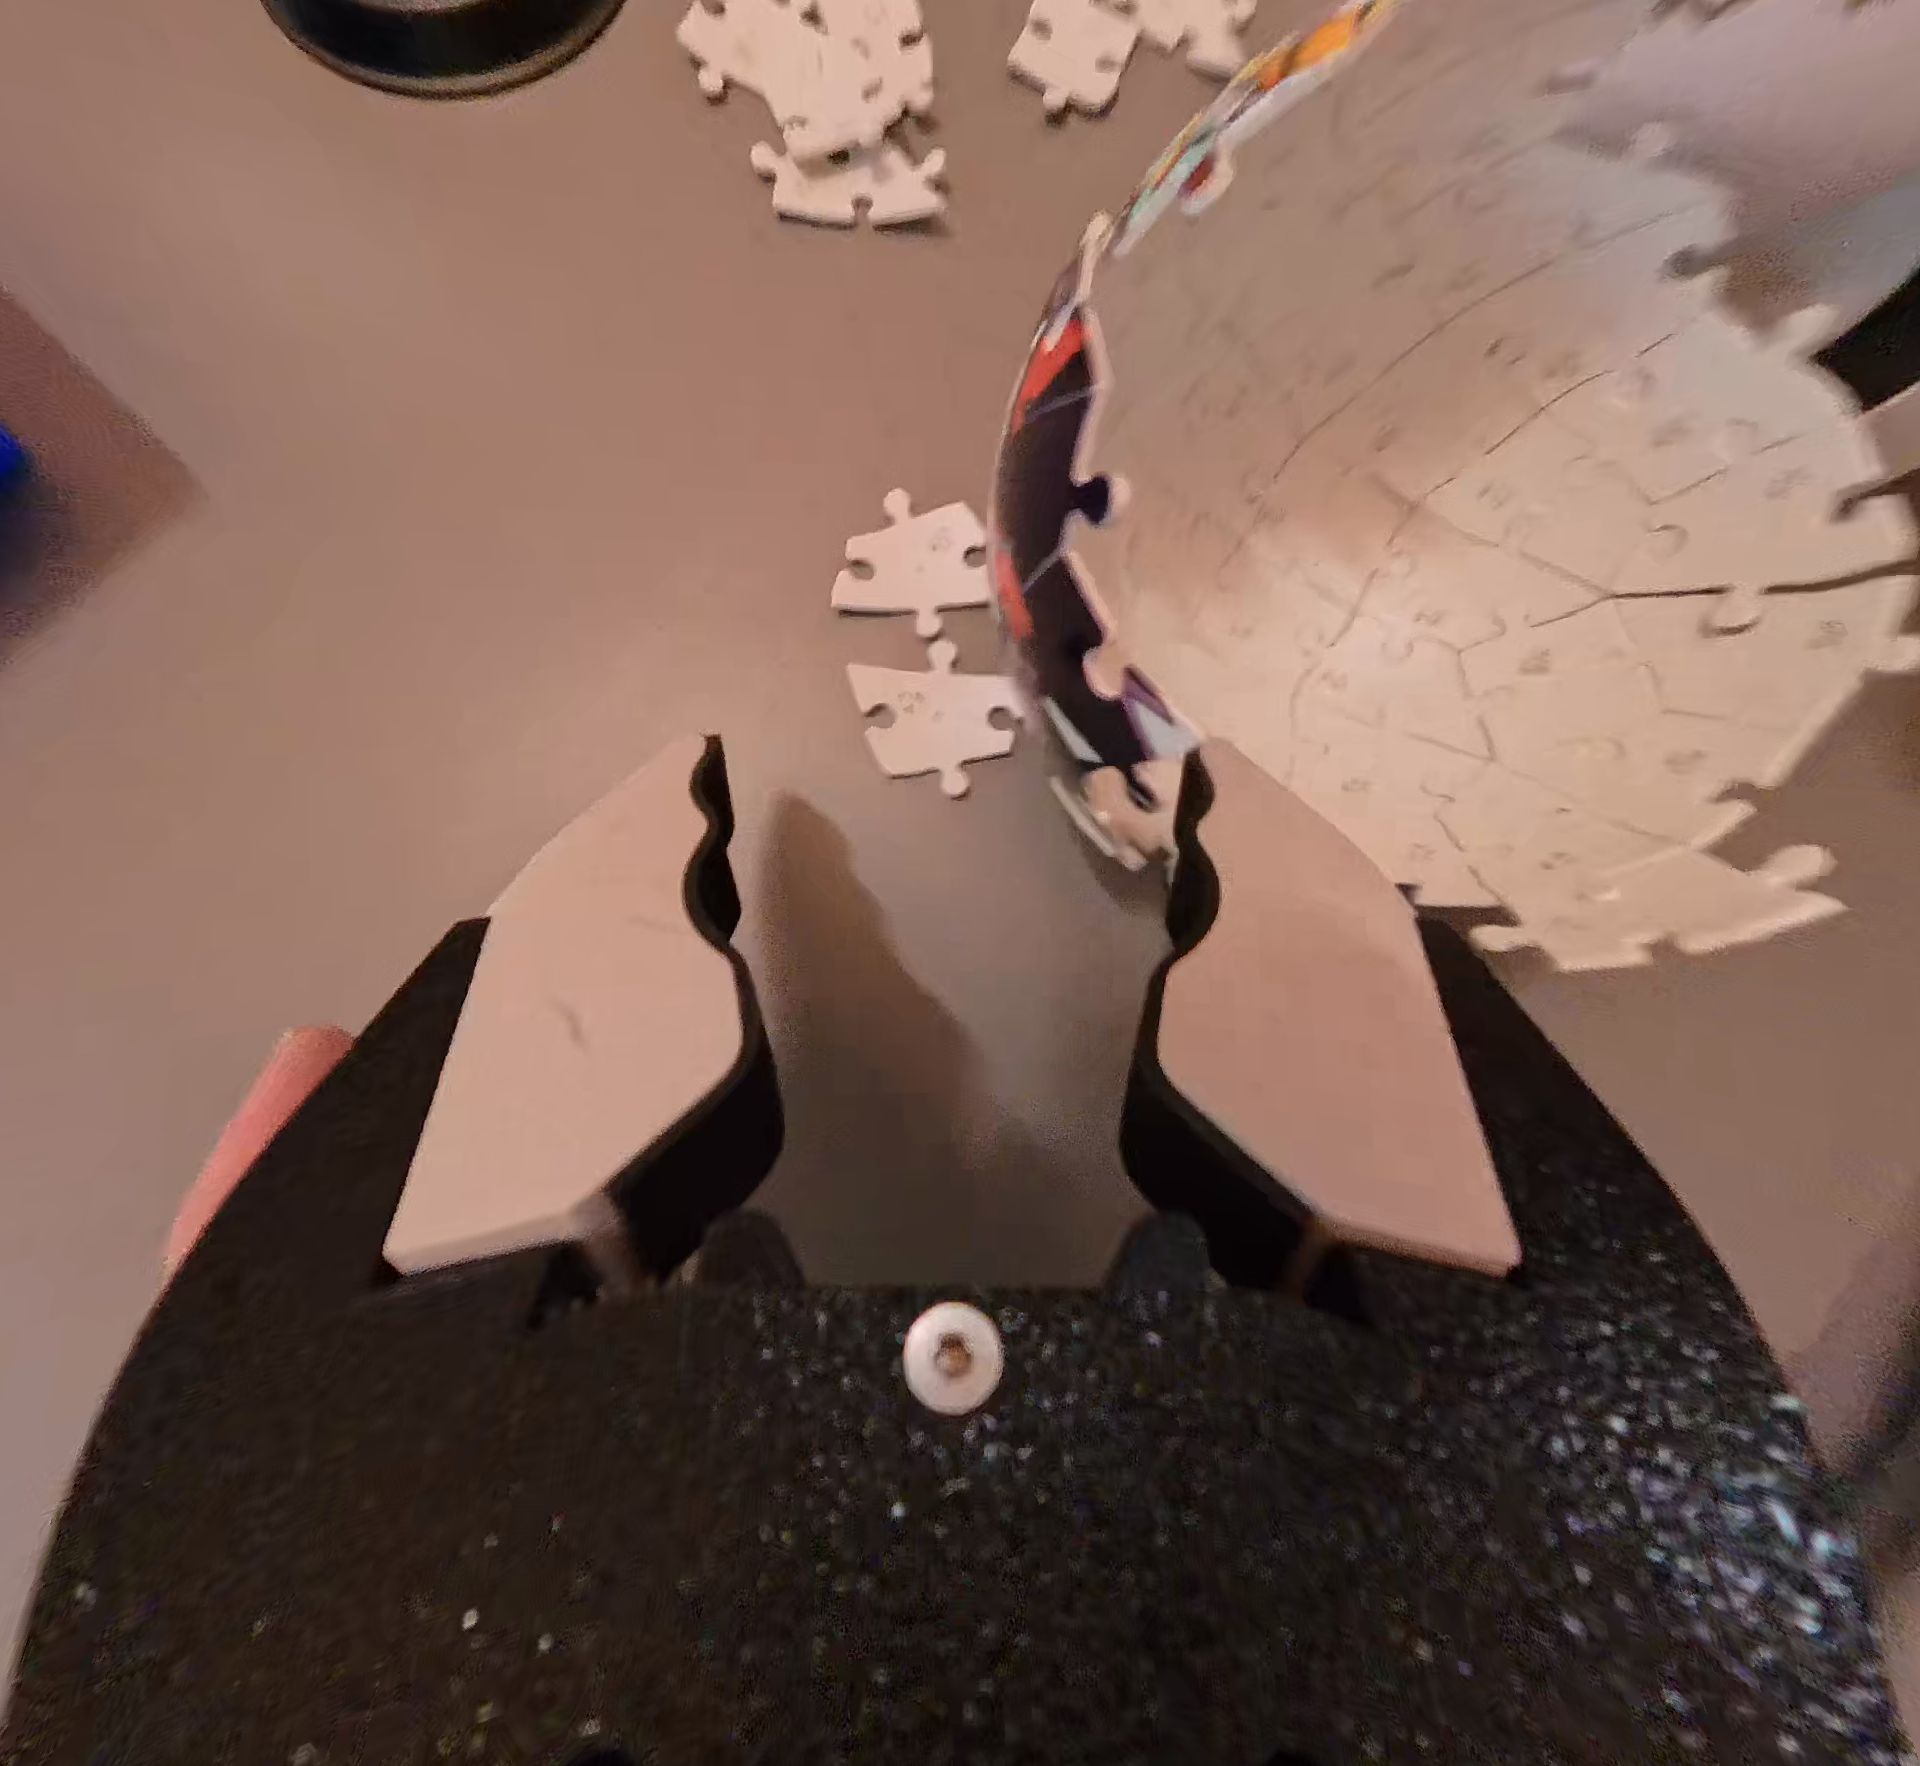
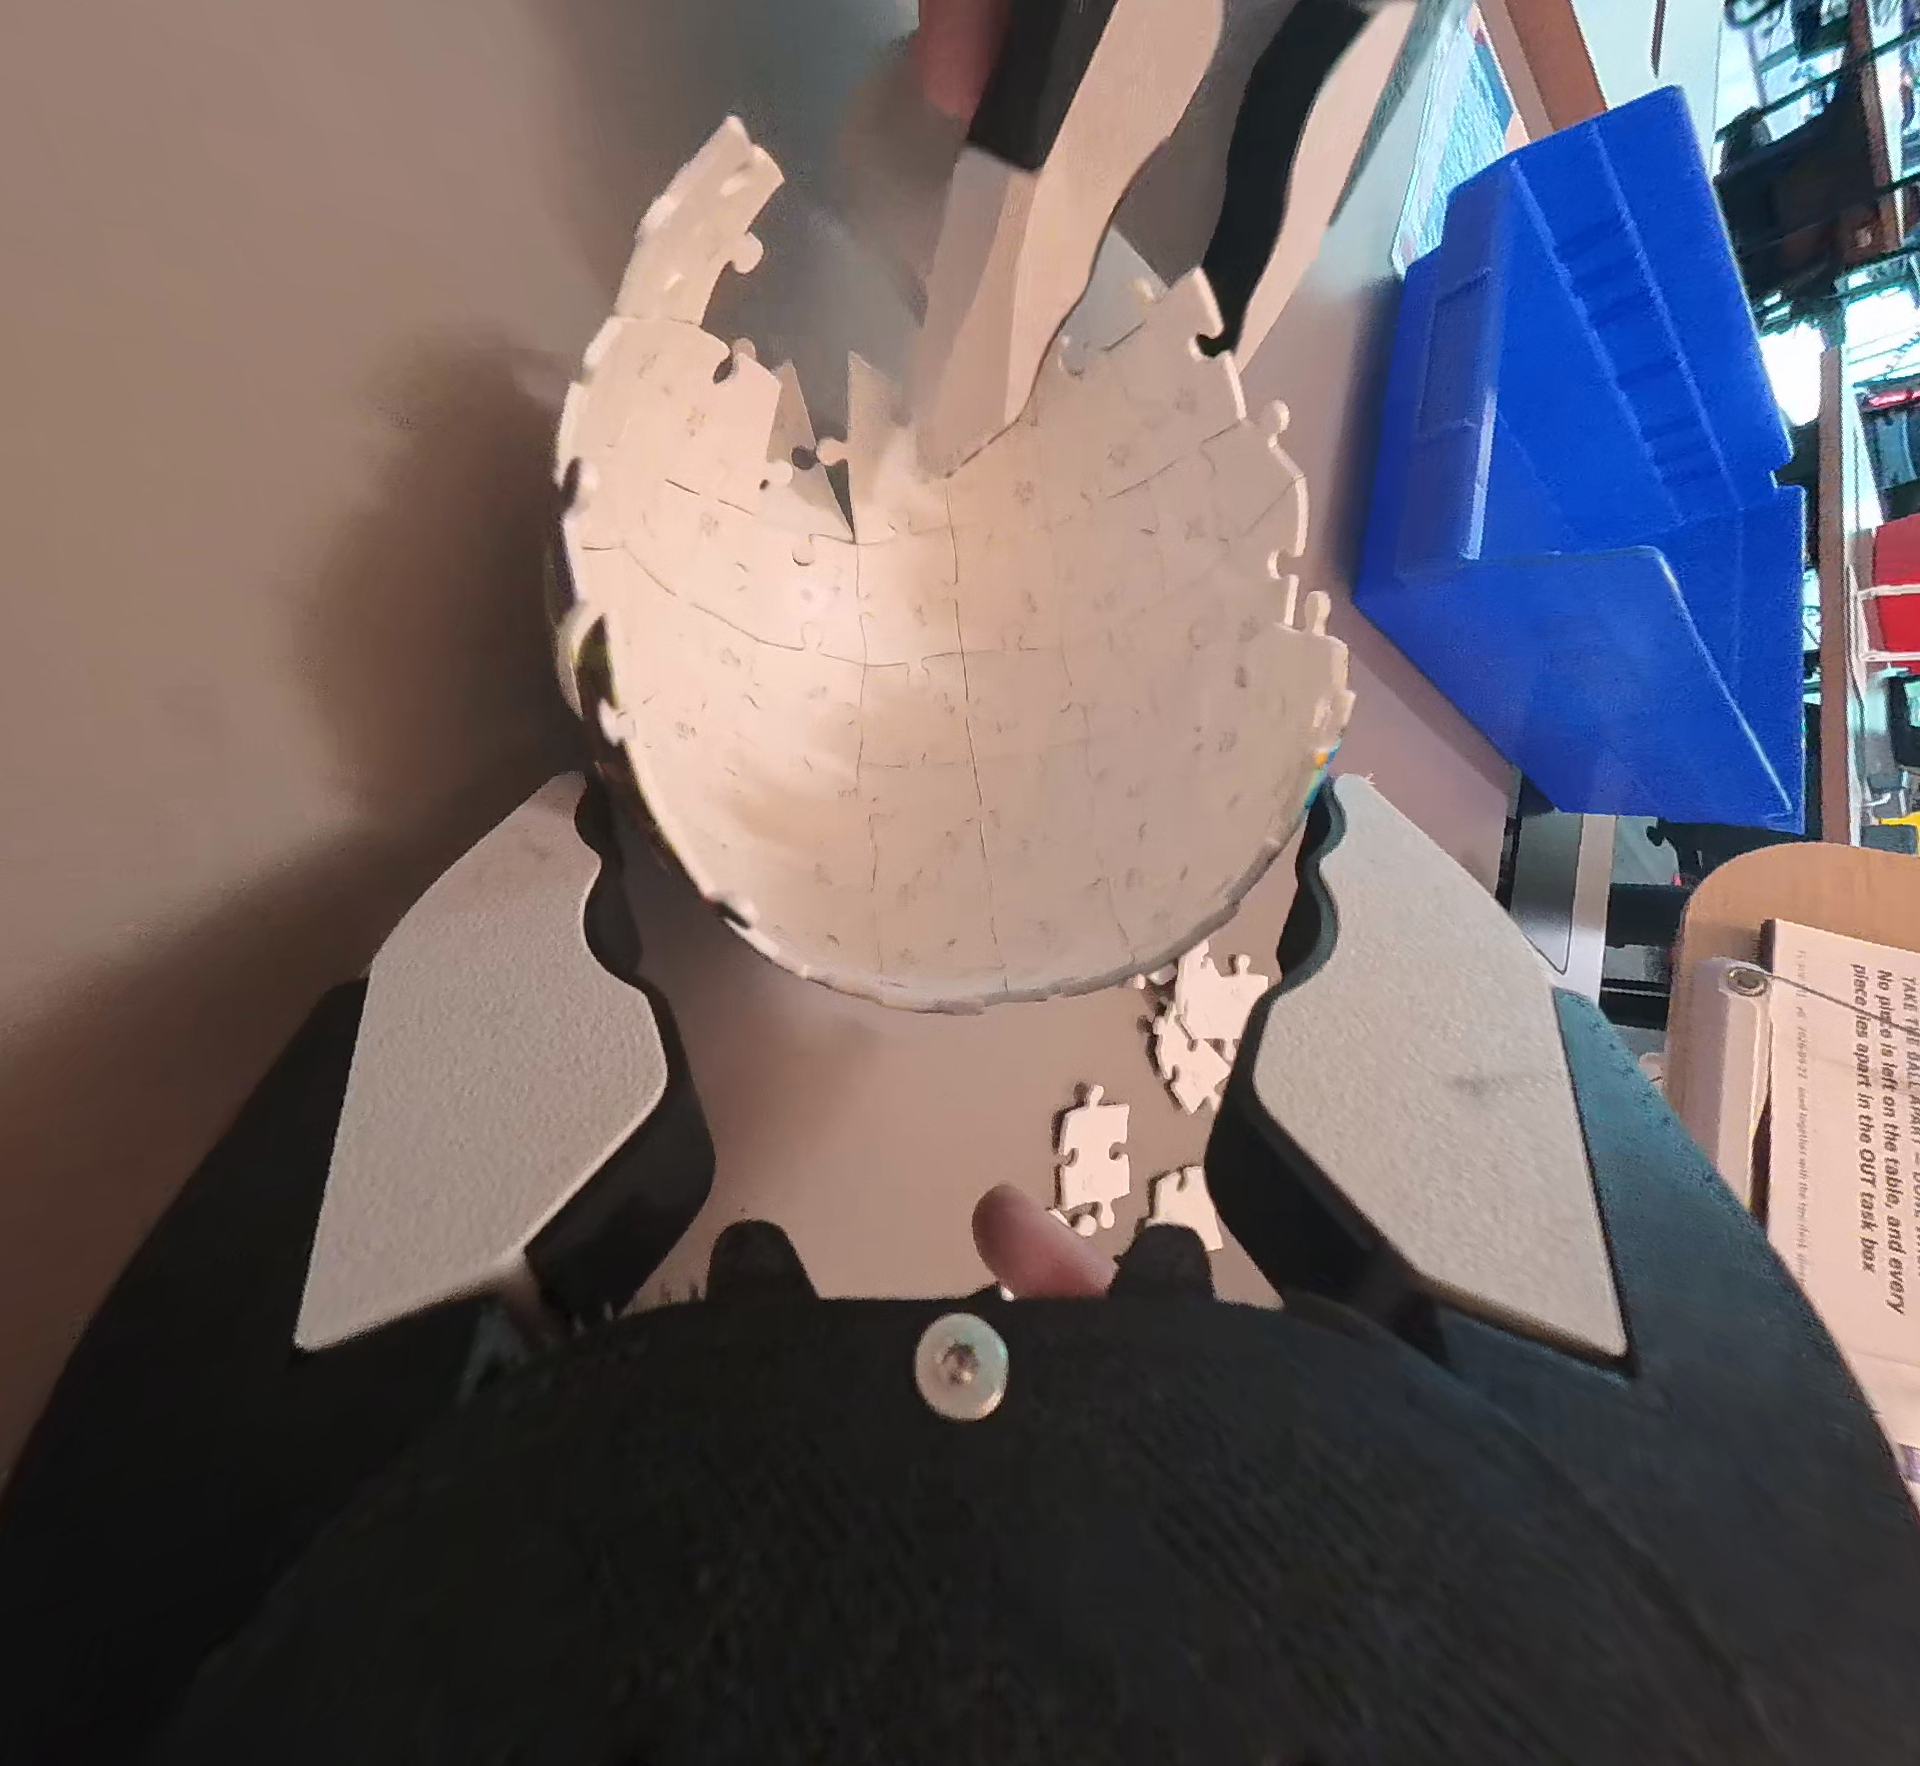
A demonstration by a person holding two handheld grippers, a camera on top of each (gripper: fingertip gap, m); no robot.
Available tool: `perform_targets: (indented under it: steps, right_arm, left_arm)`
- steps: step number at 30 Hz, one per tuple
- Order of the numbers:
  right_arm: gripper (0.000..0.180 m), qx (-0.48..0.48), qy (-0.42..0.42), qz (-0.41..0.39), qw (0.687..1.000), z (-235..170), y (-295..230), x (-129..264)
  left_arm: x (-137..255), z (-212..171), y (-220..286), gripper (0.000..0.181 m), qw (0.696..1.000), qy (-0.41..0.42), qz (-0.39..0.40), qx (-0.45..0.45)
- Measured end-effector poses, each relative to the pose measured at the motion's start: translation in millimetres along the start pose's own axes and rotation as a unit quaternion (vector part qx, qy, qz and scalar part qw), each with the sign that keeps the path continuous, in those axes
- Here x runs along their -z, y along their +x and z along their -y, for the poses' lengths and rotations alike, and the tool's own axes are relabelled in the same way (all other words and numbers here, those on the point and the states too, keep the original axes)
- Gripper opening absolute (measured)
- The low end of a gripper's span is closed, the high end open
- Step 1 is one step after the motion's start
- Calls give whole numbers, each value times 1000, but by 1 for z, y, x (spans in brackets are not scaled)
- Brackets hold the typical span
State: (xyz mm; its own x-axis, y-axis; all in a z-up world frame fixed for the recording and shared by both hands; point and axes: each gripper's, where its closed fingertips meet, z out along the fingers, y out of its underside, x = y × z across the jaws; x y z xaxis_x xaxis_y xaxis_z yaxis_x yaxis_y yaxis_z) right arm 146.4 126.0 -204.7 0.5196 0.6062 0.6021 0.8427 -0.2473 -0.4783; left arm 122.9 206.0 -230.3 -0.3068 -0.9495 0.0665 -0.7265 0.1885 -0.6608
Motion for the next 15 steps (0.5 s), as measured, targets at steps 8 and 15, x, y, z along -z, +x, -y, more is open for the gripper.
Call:
perform_targets:
  steps: [8, 15]
  right_arm:
    - [122, 4, -4, -1, 1000, -1, 0, 0]
    - [121, 30, 2, -14, 999, 12, 0, 3]
  left_arm:
    - [-9, -3, 8, 81, 1000, 1, 4, 7]
    - [-21, -13, 2, 78, 999, -31, 14, 2]
